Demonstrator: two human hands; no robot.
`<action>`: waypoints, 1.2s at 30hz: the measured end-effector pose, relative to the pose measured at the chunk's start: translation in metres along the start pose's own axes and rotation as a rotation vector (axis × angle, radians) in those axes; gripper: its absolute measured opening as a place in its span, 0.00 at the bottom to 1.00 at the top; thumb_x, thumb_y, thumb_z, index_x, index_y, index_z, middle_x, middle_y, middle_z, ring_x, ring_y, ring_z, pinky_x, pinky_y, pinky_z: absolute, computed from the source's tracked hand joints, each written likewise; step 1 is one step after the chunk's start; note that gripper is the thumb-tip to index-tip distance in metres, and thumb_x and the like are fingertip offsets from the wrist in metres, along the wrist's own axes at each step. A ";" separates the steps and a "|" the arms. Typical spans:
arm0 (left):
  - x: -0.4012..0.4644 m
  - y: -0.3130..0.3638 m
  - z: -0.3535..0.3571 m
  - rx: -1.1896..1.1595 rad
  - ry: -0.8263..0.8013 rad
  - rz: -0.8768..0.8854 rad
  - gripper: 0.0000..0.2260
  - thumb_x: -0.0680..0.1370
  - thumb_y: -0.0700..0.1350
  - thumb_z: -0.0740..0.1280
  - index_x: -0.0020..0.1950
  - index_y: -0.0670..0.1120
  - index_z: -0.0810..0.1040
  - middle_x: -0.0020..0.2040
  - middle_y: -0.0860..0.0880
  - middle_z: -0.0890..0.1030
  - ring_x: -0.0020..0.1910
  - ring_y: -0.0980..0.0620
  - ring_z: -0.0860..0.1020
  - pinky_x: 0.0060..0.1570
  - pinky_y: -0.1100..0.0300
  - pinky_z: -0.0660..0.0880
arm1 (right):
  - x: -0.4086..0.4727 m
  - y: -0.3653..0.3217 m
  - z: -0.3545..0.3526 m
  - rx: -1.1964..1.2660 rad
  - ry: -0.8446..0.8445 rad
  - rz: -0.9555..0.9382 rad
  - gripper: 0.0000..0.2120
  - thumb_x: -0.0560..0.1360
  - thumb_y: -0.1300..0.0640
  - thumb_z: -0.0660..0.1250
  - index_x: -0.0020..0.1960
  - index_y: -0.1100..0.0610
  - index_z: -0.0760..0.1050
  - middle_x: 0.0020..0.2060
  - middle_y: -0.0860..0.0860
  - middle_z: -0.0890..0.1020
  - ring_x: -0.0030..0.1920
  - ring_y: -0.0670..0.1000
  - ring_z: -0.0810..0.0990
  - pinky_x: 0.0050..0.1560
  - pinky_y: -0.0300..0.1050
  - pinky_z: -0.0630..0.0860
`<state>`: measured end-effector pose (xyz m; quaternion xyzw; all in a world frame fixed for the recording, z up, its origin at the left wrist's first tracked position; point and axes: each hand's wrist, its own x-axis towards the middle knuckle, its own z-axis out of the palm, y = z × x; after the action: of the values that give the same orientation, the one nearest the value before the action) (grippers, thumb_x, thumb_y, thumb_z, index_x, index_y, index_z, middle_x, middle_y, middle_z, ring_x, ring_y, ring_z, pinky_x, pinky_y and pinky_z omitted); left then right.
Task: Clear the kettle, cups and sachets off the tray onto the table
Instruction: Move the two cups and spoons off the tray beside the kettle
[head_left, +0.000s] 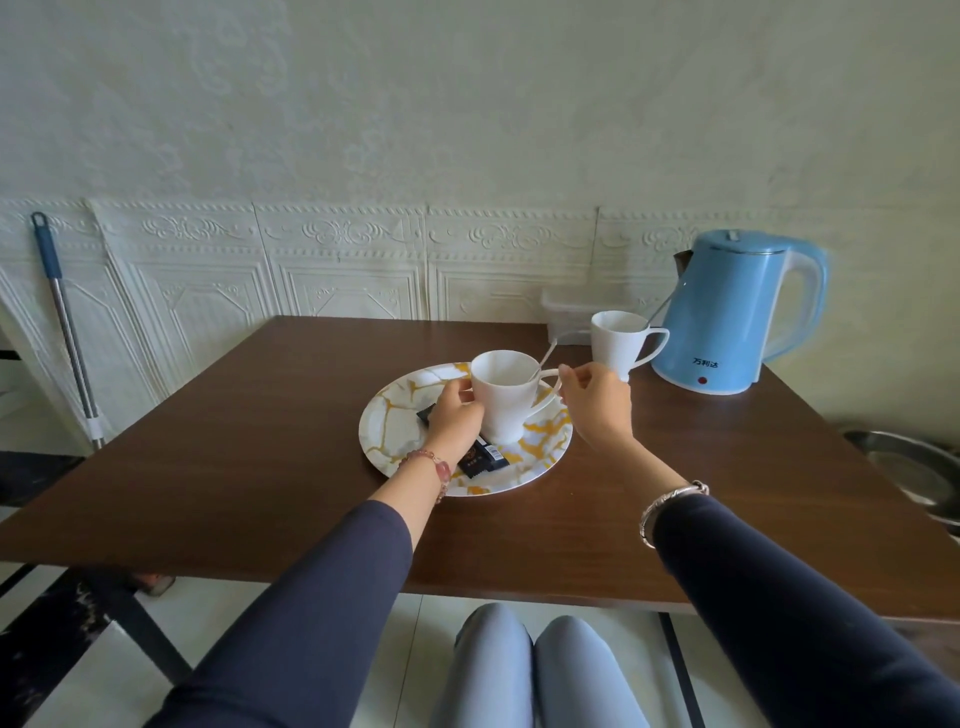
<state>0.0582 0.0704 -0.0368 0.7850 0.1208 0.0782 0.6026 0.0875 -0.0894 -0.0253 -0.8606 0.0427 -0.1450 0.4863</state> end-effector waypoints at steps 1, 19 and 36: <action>-0.001 0.001 -0.001 -0.002 0.002 0.003 0.18 0.79 0.38 0.58 0.70 0.43 0.68 0.66 0.45 0.76 0.65 0.46 0.73 0.54 0.59 0.67 | -0.002 0.002 0.000 -0.011 -0.001 0.020 0.15 0.79 0.51 0.60 0.53 0.60 0.79 0.49 0.56 0.84 0.51 0.57 0.81 0.45 0.43 0.71; 0.003 0.002 0.012 0.056 -0.014 0.057 0.25 0.78 0.34 0.53 0.75 0.47 0.63 0.70 0.46 0.72 0.68 0.45 0.70 0.56 0.59 0.67 | -0.006 0.011 0.024 0.071 -0.121 0.065 0.20 0.69 0.70 0.61 0.59 0.62 0.74 0.56 0.59 0.81 0.60 0.59 0.79 0.58 0.53 0.78; 0.104 0.055 0.058 -0.048 -0.036 0.143 0.21 0.74 0.29 0.55 0.65 0.40 0.71 0.62 0.41 0.77 0.63 0.44 0.74 0.60 0.55 0.70 | 0.086 0.008 0.009 0.095 -0.135 -0.091 0.30 0.70 0.69 0.63 0.71 0.57 0.63 0.54 0.48 0.75 0.55 0.49 0.73 0.57 0.44 0.70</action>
<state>0.1785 0.0322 -0.0011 0.7784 0.0515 0.1099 0.6160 0.1726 -0.1049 -0.0185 -0.8454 -0.0364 -0.1106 0.5213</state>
